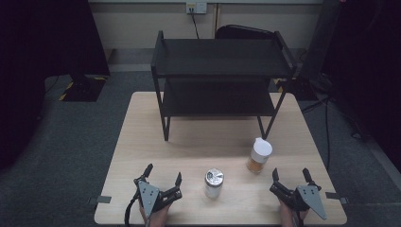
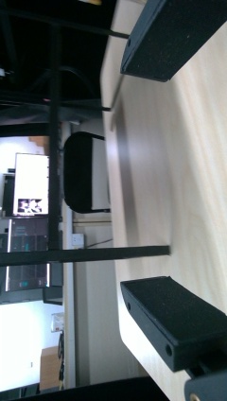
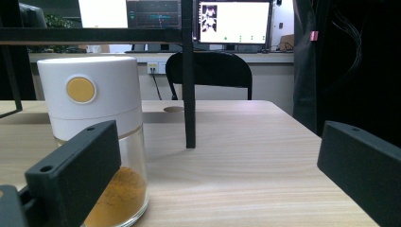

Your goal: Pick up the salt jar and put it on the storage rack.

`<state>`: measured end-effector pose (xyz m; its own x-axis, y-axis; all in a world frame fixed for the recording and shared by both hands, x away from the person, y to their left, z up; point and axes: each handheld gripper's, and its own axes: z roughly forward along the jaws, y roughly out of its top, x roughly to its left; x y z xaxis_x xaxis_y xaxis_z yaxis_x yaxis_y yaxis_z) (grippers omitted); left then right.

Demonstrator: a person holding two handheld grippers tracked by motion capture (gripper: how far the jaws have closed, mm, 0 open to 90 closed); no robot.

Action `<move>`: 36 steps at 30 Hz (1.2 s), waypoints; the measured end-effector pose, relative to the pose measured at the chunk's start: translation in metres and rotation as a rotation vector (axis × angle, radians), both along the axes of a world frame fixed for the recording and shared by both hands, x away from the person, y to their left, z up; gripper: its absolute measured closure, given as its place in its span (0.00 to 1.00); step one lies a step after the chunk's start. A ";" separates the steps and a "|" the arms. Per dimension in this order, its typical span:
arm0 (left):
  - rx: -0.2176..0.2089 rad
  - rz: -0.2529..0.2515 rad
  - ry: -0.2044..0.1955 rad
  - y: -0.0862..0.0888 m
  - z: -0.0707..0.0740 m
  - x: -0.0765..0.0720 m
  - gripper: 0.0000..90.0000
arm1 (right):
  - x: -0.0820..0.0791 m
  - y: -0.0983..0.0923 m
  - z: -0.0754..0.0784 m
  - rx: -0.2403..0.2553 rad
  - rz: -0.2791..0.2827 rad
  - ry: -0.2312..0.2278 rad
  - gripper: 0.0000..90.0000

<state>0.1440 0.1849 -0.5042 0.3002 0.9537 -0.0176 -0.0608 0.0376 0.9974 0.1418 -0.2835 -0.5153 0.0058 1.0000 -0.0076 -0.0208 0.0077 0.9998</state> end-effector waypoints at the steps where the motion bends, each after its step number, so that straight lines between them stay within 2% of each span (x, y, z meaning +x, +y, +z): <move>1: -0.008 -0.026 0.004 0.002 0.008 0.000 0.00 | 0.000 0.000 0.000 -0.001 0.002 0.000 0.00; 7: 0.022 -0.067 -0.020 0.003 0.013 0.001 0.00 | 0.000 0.000 0.000 0.000 0.002 -0.001 0.00; 11: 0.016 -0.109 0.005 0.005 0.018 0.002 0.00 | -0.001 0.000 -0.001 0.002 0.002 -0.004 0.00; 16: 0.018 -0.152 0.011 0.004 0.022 0.001 0.01 | 0.000 0.000 0.000 0.000 0.000 -0.001 0.00; 19: -0.018 -0.192 0.009 0.004 0.024 0.000 0.01 | 0.000 0.000 0.000 0.000 0.000 -0.002 0.00; 22: -0.031 -0.216 -0.007 0.001 0.026 -0.002 0.01 | 0.000 0.000 0.000 0.000 0.000 0.000 0.00; 25: -0.022 -0.249 -0.017 -0.006 0.028 0.000 0.01 | 0.000 0.000 0.000 0.000 0.000 -0.001 0.00; 30: -0.013 -0.284 -0.004 -0.023 0.025 0.006 0.00 | -0.001 0.000 0.000 0.001 0.001 -0.003 0.00; 36: -0.016 -0.273 0.031 -0.051 0.017 0.008 0.00 | -0.001 -0.001 -0.001 0.002 0.004 -0.004 0.00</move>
<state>0.1520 0.1337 -0.4873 0.5456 0.8368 -0.0448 -0.0159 0.0638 0.9978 0.1412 -0.2841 -0.5160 0.0015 1.0000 -0.0054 -0.0250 0.0055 0.9997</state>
